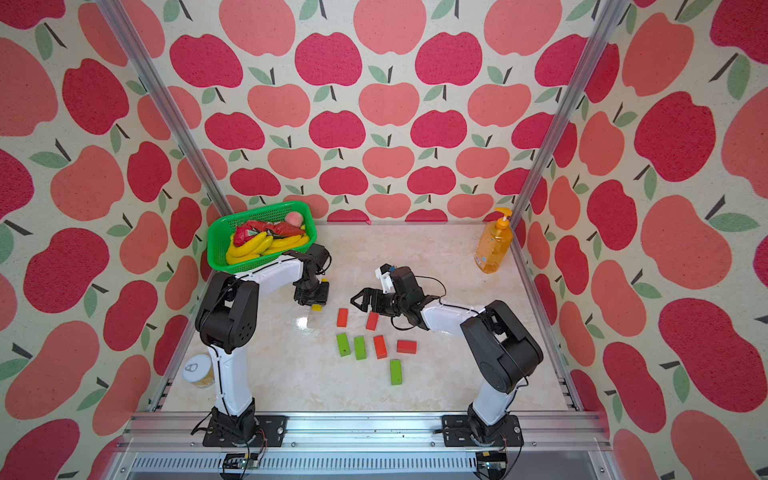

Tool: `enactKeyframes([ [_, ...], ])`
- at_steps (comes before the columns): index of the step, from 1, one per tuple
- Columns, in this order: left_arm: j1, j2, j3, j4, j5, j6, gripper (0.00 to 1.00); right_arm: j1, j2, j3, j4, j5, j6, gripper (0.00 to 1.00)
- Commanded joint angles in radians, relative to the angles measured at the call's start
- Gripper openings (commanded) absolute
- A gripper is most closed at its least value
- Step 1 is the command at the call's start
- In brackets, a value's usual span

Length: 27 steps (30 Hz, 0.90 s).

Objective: Assemble the letter k with building blocks
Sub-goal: Assemble the building block at the center of the board.

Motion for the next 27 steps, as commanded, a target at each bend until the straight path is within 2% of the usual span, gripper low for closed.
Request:
enactKeyframes([
  [1, 0.004, 0.047, 0.015, -0.022, 0.004, -0.003, 0.45, 0.005, 0.0, -0.004, 0.012, -0.013, 0.002, 0.99],
  [27, 0.01, 0.085, 0.066, -0.055, -0.038, -0.027, 0.43, 0.005, 0.007, -0.006, 0.018, -0.015, 0.007, 0.99],
])
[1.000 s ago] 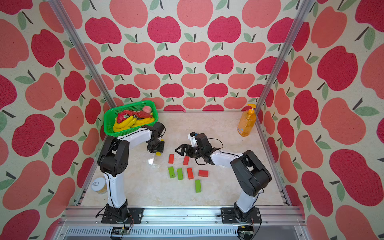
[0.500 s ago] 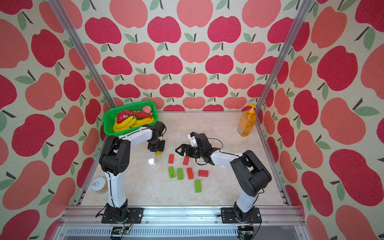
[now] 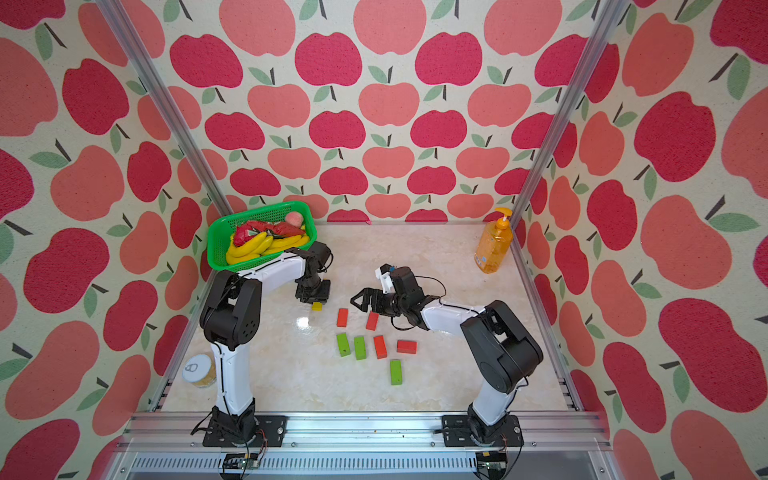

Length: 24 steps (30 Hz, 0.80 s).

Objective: Assemble the letter k with building blocks
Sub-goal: Assemble the building block at the center of the board.

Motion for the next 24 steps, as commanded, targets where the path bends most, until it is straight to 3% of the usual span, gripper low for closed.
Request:
enactKeyframes([
  [1, 0.011, 0.048, 0.011, -0.023, -0.038, -0.017, 0.43, 0.005, 0.007, -0.005, 0.018, -0.018, 0.006, 0.99],
  [24, 0.018, 0.061, 0.026, -0.024, -0.038, -0.025, 0.44, 0.006, 0.013, 0.009, 0.006, -0.024, -0.001, 0.99],
])
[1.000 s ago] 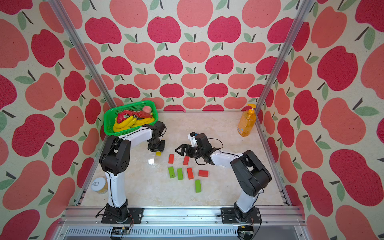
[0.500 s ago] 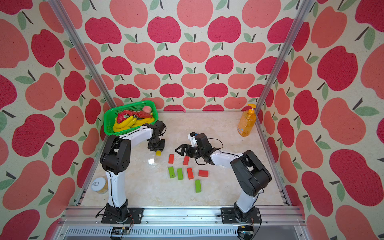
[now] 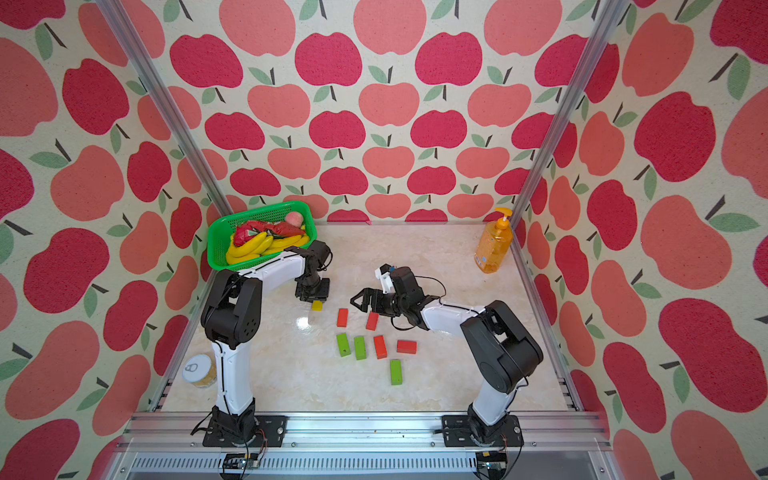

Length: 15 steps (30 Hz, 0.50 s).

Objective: Assemble the letter k with building blocks
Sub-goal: Assemble the building block at the center of the board.

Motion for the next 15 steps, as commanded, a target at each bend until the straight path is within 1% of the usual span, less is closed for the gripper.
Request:
enactKeyframes([
  [1, 0.009, 0.049, 0.006, -0.02, -0.028, -0.01, 0.44, 0.005, 0.012, 0.008, 0.006, -0.017, 0.0, 0.99],
  [5, 0.009, 0.038, 0.006, -0.008, -0.016, -0.001, 0.45, 0.005, 0.01, 0.005, 0.006, -0.016, -0.001, 0.99],
  [12, 0.009, -0.003, 0.014, -0.001, -0.019, 0.025, 0.49, 0.005, 0.003, -0.001, 0.01, -0.013, 0.001, 0.99],
  [15, 0.009, -0.02, 0.004, 0.019, 0.002, 0.037, 0.51, 0.006, 0.001, -0.009, 0.022, -0.012, 0.008, 0.99],
])
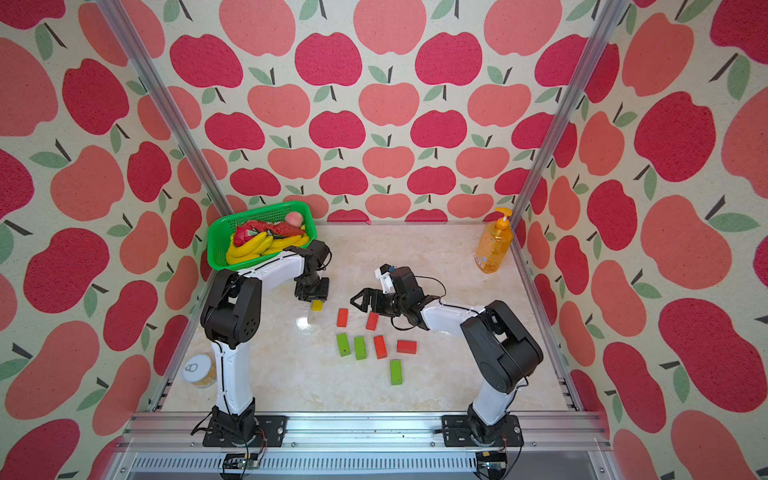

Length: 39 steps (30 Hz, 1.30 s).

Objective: Assemble the letter k with building blocks
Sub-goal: Assemble the building block at the center of the board, then pick up the building block from the center of the board.

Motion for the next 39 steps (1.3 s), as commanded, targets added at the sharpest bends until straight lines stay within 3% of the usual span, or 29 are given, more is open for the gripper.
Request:
enactKeyframes([
  [1, 0.004, -0.027, -0.003, 0.022, 0.009, 0.034, 0.51, 0.006, 0.0, -0.01, 0.024, -0.012, 0.008, 0.99],
  [4, -0.002, -0.069, -0.023, 0.053, 0.026, 0.047, 0.54, 0.006, -0.009, -0.018, 0.023, -0.006, 0.005, 0.99],
  [8, -0.014, -0.152, -0.044, 0.083, 0.035, 0.054, 0.65, 0.007, -0.026, -0.027, 0.02, 0.005, -0.002, 0.99],
  [14, -0.083, -0.278, -0.051, 0.085, -0.059, 0.095, 0.98, 0.009, -0.073, -0.034, -0.018, 0.018, -0.04, 0.99],
  [20, -0.172, -0.365, -0.03, 0.074, -0.074, 0.101, 0.98, 0.008, -0.218, -0.002, -0.234, 0.082, -0.18, 0.99],
  [25, -0.191, -0.428, -0.097, 0.188, 0.045, -0.041, 0.98, -0.006, -0.378, -0.031, -0.389, 0.224, -0.264, 0.99],
  [28, -0.207, -0.432, -0.122, 0.233, 0.058, -0.14, 0.98, -0.016, -0.456, -0.032, -0.503, 0.24, -0.352, 0.99],
  [31, -0.255, -0.397, -0.097, 0.227, 0.031, -0.157, 0.98, -0.017, -0.505, -0.03, -0.594, 0.266, -0.443, 0.99],
  [34, -0.338, -0.329, -0.036, 0.192, -0.075, -0.149, 0.98, -0.041, -0.608, -0.129, -0.521, 0.296, -0.409, 0.99],
  [39, -0.422, -0.218, 0.037, 0.181, -0.098, -0.216, 0.98, -0.178, -0.737, -0.261, -0.475, 0.245, -0.265, 0.99],
])
